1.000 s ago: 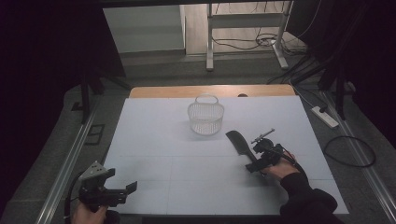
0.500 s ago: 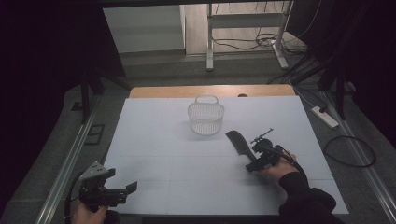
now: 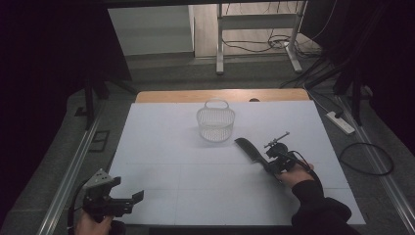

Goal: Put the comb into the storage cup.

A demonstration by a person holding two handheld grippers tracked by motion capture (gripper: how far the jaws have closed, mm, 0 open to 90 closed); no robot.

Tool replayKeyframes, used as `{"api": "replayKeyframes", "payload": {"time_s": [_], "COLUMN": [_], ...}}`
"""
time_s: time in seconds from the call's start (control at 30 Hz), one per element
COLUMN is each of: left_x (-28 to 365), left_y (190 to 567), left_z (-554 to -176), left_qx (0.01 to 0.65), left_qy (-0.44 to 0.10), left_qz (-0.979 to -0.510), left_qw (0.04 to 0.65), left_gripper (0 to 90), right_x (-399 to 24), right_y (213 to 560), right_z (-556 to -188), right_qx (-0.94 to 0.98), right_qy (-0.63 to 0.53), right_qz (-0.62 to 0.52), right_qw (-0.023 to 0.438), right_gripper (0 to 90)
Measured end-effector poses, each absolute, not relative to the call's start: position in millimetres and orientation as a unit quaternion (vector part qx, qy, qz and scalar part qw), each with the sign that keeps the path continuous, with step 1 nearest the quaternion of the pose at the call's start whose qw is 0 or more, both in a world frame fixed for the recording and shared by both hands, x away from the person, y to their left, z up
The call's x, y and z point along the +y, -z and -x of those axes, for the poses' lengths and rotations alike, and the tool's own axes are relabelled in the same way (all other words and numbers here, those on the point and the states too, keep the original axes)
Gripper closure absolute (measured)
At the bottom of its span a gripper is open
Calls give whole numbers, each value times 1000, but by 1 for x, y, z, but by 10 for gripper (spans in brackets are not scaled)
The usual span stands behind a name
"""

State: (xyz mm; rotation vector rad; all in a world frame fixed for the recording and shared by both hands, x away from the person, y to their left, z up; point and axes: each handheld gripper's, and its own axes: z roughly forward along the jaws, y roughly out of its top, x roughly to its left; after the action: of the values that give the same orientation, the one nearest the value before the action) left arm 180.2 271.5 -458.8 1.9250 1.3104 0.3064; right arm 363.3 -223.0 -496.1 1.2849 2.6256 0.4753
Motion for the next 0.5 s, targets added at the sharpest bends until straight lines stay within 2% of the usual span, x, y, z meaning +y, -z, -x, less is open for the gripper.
{"api": "replayKeyframes", "payload": {"time_s": [0.5], "left_x": [271], "left_y": [458], "left_z": [-181], "left_qx": [508], "left_qy": [-117], "left_qz": [-761], "left_qw": [386], "left_gripper": [15], "right_x": [-230], "right_y": [493], "right_z": [-363], "right_qx": [881], "right_qy": [-182], "right_qz": [-429], "right_qw": [81], "right_gripper": [727]}}
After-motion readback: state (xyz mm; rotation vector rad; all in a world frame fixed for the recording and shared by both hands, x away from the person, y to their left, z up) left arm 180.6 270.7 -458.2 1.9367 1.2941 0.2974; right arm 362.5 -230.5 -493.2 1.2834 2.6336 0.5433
